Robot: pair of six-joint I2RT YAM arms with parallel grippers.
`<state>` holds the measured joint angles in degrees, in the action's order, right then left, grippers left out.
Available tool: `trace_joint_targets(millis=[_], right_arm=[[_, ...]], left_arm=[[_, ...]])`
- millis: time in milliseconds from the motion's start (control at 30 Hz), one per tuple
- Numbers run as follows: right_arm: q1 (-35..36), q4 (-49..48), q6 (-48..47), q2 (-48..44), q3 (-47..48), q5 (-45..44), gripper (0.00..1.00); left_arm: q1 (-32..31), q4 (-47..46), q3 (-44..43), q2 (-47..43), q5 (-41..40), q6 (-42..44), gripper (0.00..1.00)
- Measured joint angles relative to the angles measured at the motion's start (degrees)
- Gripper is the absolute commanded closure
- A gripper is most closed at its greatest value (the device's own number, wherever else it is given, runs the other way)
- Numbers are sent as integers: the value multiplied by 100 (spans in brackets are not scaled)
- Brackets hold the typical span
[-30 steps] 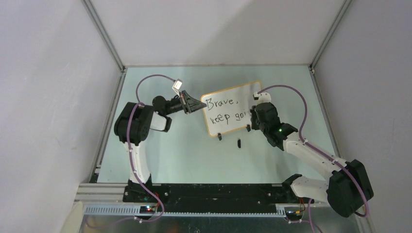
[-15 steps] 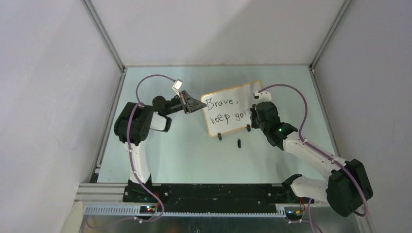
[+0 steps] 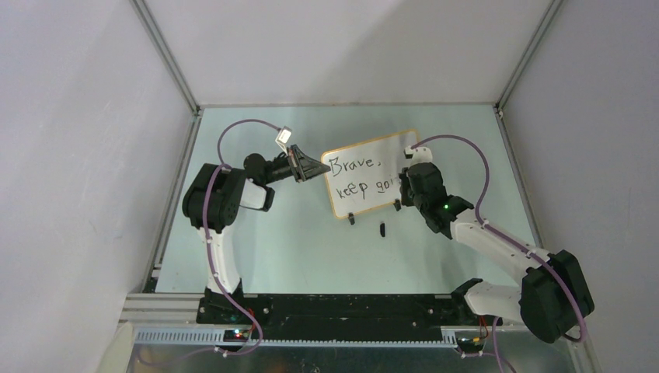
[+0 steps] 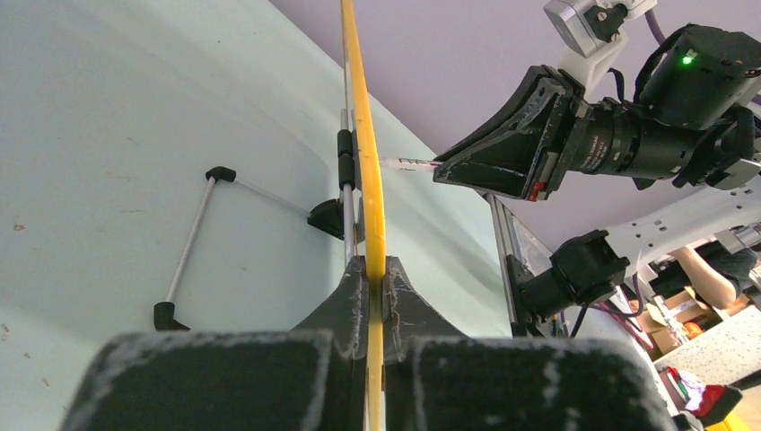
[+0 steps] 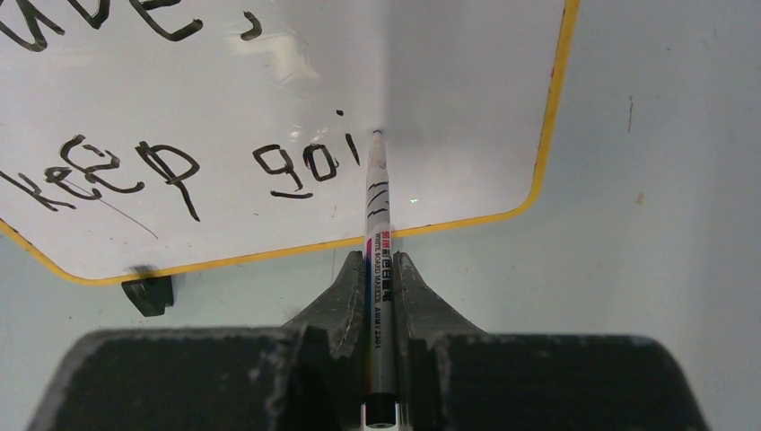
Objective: Write a sentence on the whiteboard
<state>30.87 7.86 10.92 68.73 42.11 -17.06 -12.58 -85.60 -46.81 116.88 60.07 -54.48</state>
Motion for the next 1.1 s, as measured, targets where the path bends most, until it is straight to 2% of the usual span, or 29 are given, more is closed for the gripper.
trace_joint_targets(millis=[1100], right_arm=[[-4,293,0,11,2,146,100]], left_arm=[[0,-2,0,-2,2,0,100]])
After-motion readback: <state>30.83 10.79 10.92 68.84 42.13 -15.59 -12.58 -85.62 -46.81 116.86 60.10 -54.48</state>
